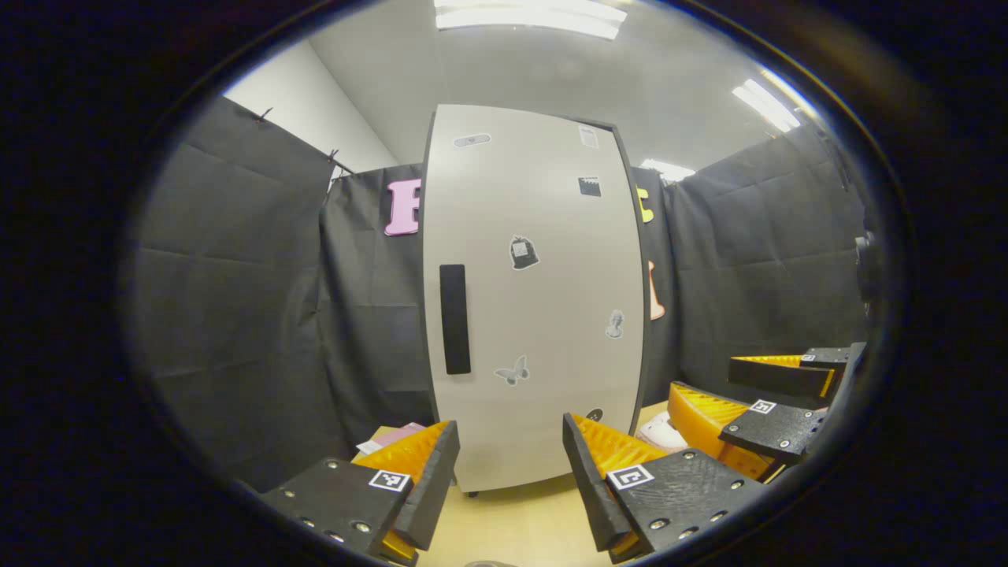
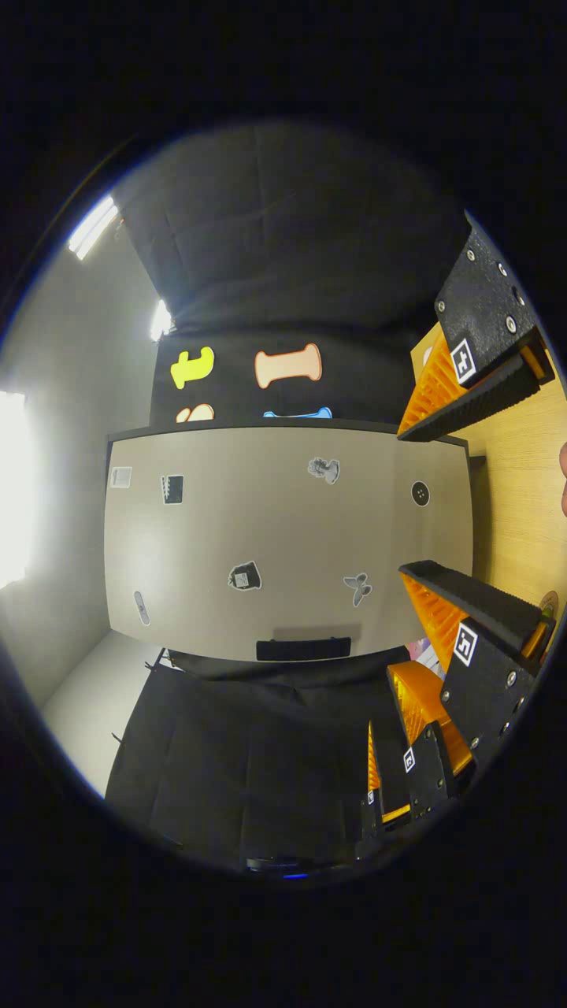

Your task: Open the cabinet door with the right hand, grasp the bottle in the cabinet with the left hand and place it on the coaster, then close the cabinet door with the right hand.

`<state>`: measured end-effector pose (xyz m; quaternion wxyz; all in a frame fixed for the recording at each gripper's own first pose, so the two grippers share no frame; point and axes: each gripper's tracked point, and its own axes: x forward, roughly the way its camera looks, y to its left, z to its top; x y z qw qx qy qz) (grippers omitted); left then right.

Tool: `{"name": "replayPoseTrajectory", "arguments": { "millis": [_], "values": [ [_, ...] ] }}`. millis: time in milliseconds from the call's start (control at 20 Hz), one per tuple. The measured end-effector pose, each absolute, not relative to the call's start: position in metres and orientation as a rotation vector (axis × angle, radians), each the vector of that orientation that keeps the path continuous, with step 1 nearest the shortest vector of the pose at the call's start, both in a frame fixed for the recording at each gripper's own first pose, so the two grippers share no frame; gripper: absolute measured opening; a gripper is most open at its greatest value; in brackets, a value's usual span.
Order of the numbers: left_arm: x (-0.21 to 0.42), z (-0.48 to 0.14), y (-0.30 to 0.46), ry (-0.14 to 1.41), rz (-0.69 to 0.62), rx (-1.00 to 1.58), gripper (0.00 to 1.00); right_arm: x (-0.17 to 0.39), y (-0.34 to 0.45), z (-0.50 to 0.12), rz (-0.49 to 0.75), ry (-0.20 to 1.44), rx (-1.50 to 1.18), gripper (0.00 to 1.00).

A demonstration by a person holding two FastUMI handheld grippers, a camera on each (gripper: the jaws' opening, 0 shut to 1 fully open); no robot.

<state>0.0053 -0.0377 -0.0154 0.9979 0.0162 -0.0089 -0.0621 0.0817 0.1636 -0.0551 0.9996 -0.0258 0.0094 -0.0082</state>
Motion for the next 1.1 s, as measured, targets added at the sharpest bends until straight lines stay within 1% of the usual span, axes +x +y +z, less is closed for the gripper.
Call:
{"name": "replayPoseTrajectory", "arguments": {
  "millis": [300, 450, 500, 550, 600, 750, 800, 850, 900, 1100],
  "values": [
    [0.007, -0.012, -0.033, -0.030, -0.093, 0.029, 0.75, 0.077, 0.171, -0.047, 0.005, -0.011, -0.069, 0.94],
    [-0.003, -0.016, -0.038, -0.043, -0.081, 0.008, 0.75, 0.083, 0.183, -0.048, 0.008, -0.015, -0.069, 0.93],
    [-0.002, -0.014, -0.037, -0.048, -0.073, 0.009, 0.71, 0.083, 0.181, -0.049, 0.005, -0.010, -0.076, 0.93],
    [-0.002, -0.013, -0.038, -0.051, -0.074, 0.011, 0.70, 0.084, 0.181, -0.050, 0.008, -0.006, -0.075, 0.93],
    [-0.003, -0.014, -0.037, -0.050, -0.073, 0.013, 0.75, 0.085, 0.180, -0.052, 0.010, -0.002, -0.070, 0.93],
    [-0.003, -0.017, -0.036, -0.049, -0.062, 0.022, 0.75, 0.088, 0.178, -0.053, 0.005, 0.005, -0.064, 0.93],
    [-0.002, -0.018, -0.035, -0.050, -0.059, 0.025, 0.80, 0.089, 0.177, -0.054, 0.005, 0.006, -0.062, 0.93],
    [-0.002, -0.018, -0.035, -0.049, -0.058, 0.025, 0.80, 0.090, 0.178, -0.053, 0.005, 0.007, -0.062, 0.93],
    [-0.002, -0.019, -0.035, -0.046, -0.056, 0.024, 0.75, 0.090, 0.177, -0.053, 0.004, 0.008, -0.062, 0.92],
    [-0.001, -0.022, -0.036, -0.028, -0.050, 0.012, 0.75, 0.089, 0.176, -0.057, -0.005, 0.018, -0.065, 0.92]
  ]
}}
